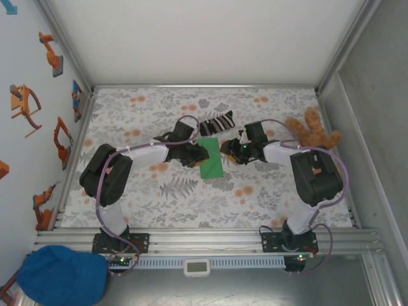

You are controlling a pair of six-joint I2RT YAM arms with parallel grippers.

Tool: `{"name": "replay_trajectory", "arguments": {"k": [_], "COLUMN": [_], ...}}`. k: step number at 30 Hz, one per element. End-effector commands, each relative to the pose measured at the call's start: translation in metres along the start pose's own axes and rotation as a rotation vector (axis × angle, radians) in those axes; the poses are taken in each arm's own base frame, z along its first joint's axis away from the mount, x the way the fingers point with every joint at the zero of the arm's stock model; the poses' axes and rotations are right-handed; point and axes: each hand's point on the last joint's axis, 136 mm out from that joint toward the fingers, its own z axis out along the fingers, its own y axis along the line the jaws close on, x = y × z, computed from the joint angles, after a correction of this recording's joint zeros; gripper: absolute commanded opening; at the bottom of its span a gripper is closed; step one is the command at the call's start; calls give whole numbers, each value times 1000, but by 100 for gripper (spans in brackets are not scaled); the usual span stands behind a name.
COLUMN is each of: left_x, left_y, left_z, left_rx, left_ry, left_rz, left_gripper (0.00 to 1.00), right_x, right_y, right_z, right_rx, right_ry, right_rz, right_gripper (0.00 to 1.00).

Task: Fold a paper plane with a square sheet of paper (pick it up from the middle)
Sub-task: Fold the triangle a second time at the center of the table.

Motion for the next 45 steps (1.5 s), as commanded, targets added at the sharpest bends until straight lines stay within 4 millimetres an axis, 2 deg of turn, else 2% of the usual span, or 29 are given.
{"name": "replay_trajectory", "arguments": {"k": [1, 7, 16, 26, 37, 45], "left_x": [-18, -28, -9, -3, 1, 3], "left_y": [-11, 1, 32, 58, 60, 64], "left_z": [4, 11, 30, 28, 31, 34], "left_rx": [29, 3, -75, -127, -95, -73], "left_ry": [-38, -54, 13, 17, 36, 40], "left_rz": [-13, -39, -59, -123, -163, -206], "left_gripper": [33, 28, 24, 23, 22, 22], "right_x": [5, 11, 15, 15, 13, 13], "right_y": [6, 7, 1, -5, -4, -15], "right_z": [9, 19, 24, 31, 38, 38], "right_rx": [-23, -19, 13, 40, 56, 125], "right_ry": [13, 24, 26, 26, 27, 19], "right_rz": [20, 24, 38, 64, 62, 95], "right_gripper": [51, 47, 43, 40, 37, 37]}}
